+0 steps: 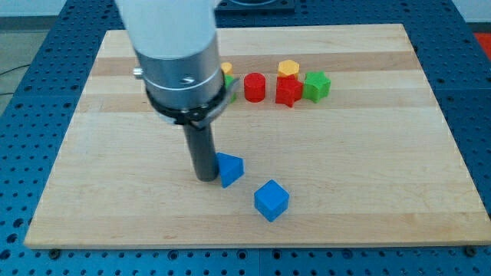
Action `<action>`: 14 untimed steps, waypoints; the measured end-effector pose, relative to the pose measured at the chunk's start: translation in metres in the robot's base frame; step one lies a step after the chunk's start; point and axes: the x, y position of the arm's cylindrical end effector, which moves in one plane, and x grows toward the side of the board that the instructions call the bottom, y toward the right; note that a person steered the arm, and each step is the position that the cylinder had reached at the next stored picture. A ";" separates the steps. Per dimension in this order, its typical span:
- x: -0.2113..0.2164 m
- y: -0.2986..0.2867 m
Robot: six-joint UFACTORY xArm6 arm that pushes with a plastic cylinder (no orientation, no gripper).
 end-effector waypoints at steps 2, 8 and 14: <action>-0.029 -0.003; -0.105 0.071; -0.320 0.070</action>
